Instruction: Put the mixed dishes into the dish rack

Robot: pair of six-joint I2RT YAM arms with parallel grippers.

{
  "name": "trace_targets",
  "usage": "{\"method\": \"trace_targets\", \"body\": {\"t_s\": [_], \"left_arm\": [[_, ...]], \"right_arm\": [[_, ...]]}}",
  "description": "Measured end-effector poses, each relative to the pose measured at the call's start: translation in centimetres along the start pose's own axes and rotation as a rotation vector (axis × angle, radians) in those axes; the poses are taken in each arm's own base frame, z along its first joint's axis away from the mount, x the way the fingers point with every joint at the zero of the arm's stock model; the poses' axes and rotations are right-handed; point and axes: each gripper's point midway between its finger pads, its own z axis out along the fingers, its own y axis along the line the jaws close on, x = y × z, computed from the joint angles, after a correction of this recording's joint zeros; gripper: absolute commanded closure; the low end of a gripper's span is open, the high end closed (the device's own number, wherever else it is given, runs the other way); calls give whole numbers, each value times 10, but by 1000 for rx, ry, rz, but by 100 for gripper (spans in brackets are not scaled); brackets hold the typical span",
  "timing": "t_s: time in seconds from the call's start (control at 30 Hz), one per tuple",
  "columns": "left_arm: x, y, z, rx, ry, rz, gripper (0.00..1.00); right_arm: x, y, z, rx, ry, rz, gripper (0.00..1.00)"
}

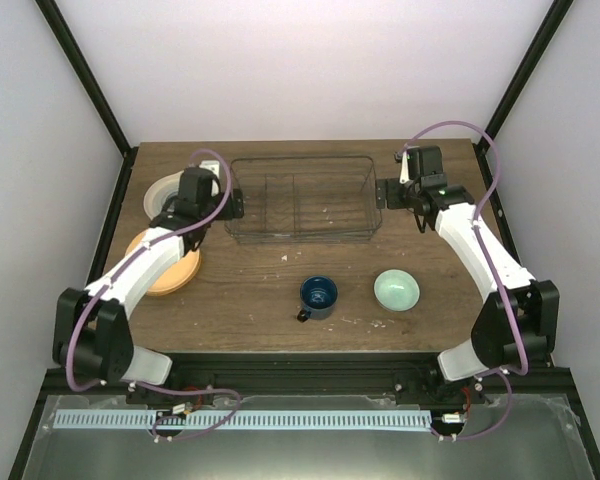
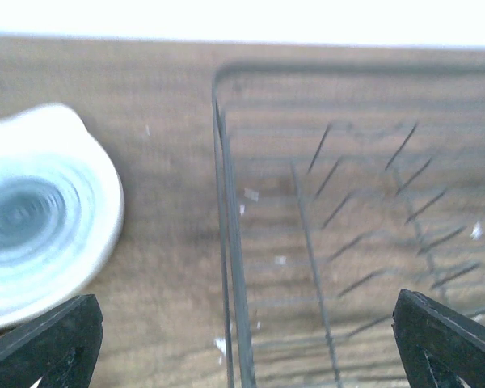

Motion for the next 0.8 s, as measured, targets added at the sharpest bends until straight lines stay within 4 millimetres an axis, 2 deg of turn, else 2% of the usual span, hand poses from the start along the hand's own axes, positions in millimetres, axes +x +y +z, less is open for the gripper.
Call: {"method": "trace_targets", "body": {"t_s": [0.07, 0.13, 0.2, 0.27, 0.33, 0.43, 0.5, 0.67, 0.8], "left_arm": [[-25, -3, -19, 15, -70, -2, 0], [-42, -8, -40, 36, -129, -4, 0], [-49, -16, -60, 65, -161, 4, 0], [-47, -29, -76, 105, -172, 18, 0], [-34, -44, -88, 151, -150, 43, 0], [-1, -71, -93, 220, -68, 96, 0], [29, -92, -92, 272, 12, 146, 0], [94, -140, -78, 359, 205, 276, 0], [138, -158, -63, 367, 349, 358, 0]], "right_arm": [[1, 3, -5, -6, -7, -4, 0], [3, 8, -11, -13, -15, -15, 0], [5, 17, -19, -26, -24, -25, 0], [6, 23, -29, -39, -40, -27, 0], [8, 25, -39, -48, -56, -21, 0], [14, 24, -50, -51, -64, -4, 0], [18, 23, -56, -53, -66, 9, 0], [34, 27, -60, -63, -41, 21, 0], [43, 24, -69, -59, -30, 32, 0]]}}
